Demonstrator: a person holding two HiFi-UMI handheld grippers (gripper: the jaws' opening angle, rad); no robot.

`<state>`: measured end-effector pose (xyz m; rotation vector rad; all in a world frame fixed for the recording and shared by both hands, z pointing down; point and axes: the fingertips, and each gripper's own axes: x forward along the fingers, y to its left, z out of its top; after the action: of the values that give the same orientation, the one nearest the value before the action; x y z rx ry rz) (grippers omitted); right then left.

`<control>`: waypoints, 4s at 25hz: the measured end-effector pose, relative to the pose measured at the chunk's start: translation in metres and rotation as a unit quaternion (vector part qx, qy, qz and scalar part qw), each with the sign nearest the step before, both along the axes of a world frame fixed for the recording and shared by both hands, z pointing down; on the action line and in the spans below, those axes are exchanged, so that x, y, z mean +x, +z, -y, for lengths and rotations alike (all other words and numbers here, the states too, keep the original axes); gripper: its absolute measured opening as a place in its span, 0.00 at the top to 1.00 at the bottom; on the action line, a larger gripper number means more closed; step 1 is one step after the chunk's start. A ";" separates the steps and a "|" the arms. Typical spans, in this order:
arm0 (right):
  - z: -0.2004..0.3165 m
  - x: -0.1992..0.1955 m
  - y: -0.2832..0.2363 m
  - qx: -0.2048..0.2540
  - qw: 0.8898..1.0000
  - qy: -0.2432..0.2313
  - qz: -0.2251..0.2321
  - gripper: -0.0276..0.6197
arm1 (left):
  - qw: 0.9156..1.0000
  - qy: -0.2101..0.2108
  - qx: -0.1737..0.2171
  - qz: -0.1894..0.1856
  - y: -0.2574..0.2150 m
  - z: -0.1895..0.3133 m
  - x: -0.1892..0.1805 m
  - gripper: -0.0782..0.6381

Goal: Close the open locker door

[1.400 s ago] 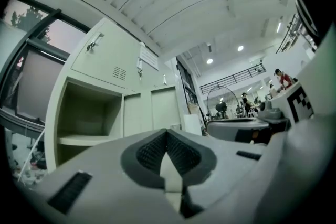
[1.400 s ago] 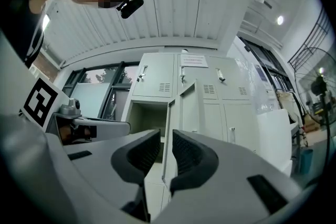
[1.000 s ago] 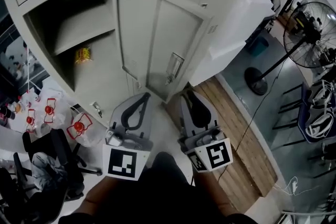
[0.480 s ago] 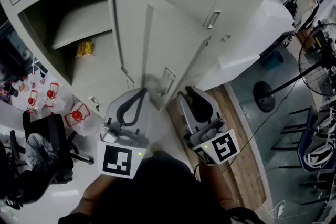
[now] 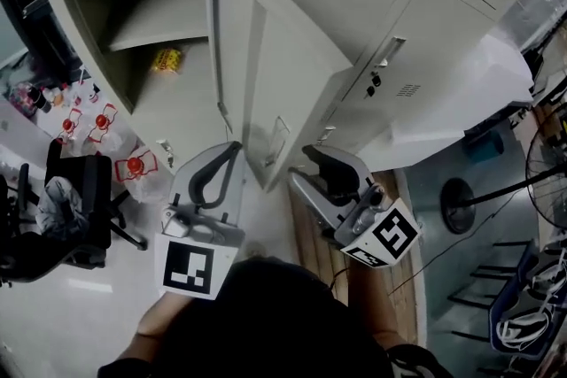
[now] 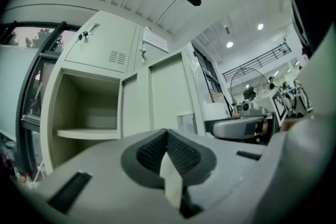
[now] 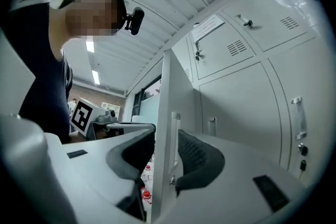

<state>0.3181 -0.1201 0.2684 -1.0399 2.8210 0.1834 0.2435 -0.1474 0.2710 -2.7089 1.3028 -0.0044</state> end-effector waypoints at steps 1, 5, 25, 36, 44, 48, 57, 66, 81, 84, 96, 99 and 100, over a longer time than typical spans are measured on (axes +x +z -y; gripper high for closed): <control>0.001 -0.002 0.000 0.002 1.000 -0.015 -0.002 0.75 | 1.000 -0.010 0.001 0.000 0.001 -0.001 0.000 0.89; 0.004 -0.008 0.001 0.005 0.999 -0.053 -0.006 0.75 | 0.999 -0.039 0.001 0.003 0.003 -0.005 0.001 0.89; -0.009 -0.066 0.005 0.016 0.979 -0.204 -0.018 0.75 | 0.988 -0.156 -0.003 0.019 0.003 -0.020 -0.042 0.89; -0.004 -0.082 0.014 -0.005 0.973 -0.230 -0.017 0.70 | 0.981 -0.195 0.000 0.023 0.003 -0.030 -0.060 0.89; 0.004 -0.088 0.017 -0.020 0.972 -0.233 -0.001 0.73 | 0.977 -0.210 -0.002 0.027 0.004 -0.034 -0.072 0.89; 0.003 -0.099 0.017 -0.016 0.971 -0.238 -0.003 0.74 | 0.976 -0.216 -0.007 0.024 0.007 -0.033 -0.082 0.89; 0.005 -0.139 0.016 -0.015 0.979 -0.203 -0.006 0.76 | 0.977 -0.215 -0.011 0.013 0.007 -0.019 -0.122 0.89; 0.016 -0.185 0.016 -0.023 0.987 -0.159 -0.009 0.77 | 0.985 -0.172 -0.007 0.013 0.006 0.002 -0.169 0.89; 0.046 -0.240 0.015 -0.023 0.998 -0.062 -0.010 0.78 | 0.995 -0.103 -0.001 0.002 0.008 0.030 -0.233 0.89; 0.053 -0.250 0.015 -0.019 0.999 -0.045 -0.007 0.78 | 0.997 -0.081 0.004 0.007 0.010 0.037 -0.240 0.89; 0.081 -0.277 0.014 -0.013 0.999 0.033 0.005 0.78 | 1.000 -0.007 0.016 0.012 0.005 0.069 -0.269 0.89; 0.086 -0.282 0.014 -0.012 0.999 0.048 0.005 0.78 | 1.000 0.002 0.016 0.004 0.007 0.072 -0.276 0.89; 0.087 -0.283 0.015 -0.012 0.999 0.052 0.005 0.78 | 1.000 0.005 0.015 0.001 0.008 0.073 -0.278 0.89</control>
<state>0.0354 -0.2074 0.2829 -1.1918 2.7690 0.1538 -0.0347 -0.2205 0.2788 -2.6902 1.2781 0.0118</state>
